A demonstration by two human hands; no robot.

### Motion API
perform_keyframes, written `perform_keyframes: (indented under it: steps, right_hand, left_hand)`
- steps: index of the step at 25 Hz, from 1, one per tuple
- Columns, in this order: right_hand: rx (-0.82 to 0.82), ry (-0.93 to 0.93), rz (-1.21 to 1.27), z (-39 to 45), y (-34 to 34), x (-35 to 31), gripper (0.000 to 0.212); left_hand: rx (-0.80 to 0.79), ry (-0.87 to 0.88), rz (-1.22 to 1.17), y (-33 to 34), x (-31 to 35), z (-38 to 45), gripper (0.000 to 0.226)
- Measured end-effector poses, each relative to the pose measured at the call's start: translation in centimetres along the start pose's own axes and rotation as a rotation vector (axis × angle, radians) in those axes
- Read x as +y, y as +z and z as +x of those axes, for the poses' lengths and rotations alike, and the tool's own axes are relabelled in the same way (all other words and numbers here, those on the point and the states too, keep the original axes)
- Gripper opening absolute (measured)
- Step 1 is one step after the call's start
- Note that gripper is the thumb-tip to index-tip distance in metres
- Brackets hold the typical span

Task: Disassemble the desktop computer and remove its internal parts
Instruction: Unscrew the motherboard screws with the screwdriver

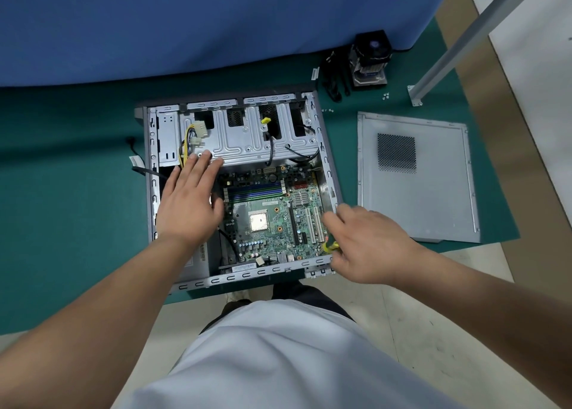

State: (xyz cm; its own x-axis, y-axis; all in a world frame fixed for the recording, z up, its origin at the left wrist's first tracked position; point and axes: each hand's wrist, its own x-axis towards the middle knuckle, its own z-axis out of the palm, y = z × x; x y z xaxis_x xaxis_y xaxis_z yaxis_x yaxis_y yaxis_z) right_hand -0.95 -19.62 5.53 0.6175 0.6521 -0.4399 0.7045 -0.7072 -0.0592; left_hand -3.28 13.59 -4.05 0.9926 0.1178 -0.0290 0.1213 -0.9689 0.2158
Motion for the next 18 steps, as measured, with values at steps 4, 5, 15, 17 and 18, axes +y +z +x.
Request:
perform_keyframes:
  steps: [4, 5, 15, 17, 18]
  right_hand:
    - [0.004, -0.059, -0.005, 0.1, 0.4, -0.6, 0.021]
    - [-0.019, -0.099, 0.023, 0.0, 0.3, -0.7, 0.025]
    - [-0.078, 0.045, 0.212, 0.2, 0.1, -0.9, 0.026]
    - [-0.022, 0.139, 0.142, 0.2, 0.2, -1.1, 0.030]
    - [-0.027, 0.102, 0.129, 0.2, 0.4, -1.2, 0.028]
  left_hand:
    - [-0.005, -0.001, 0.002, -0.1, 0.1, 0.0, 0.076]
    - [-0.004, 0.000, 0.002, -0.1, 0.1, 0.0, 0.076]
    - [0.013, 0.001, -0.017, 0.0, 0.1, 0.0, 0.074]
    - [0.015, 0.003, -0.022, 0.0, 0.1, 0.0, 0.074]
    - [0.016, 0.004, -0.024, 0.0, 0.1, 0.0, 0.074]
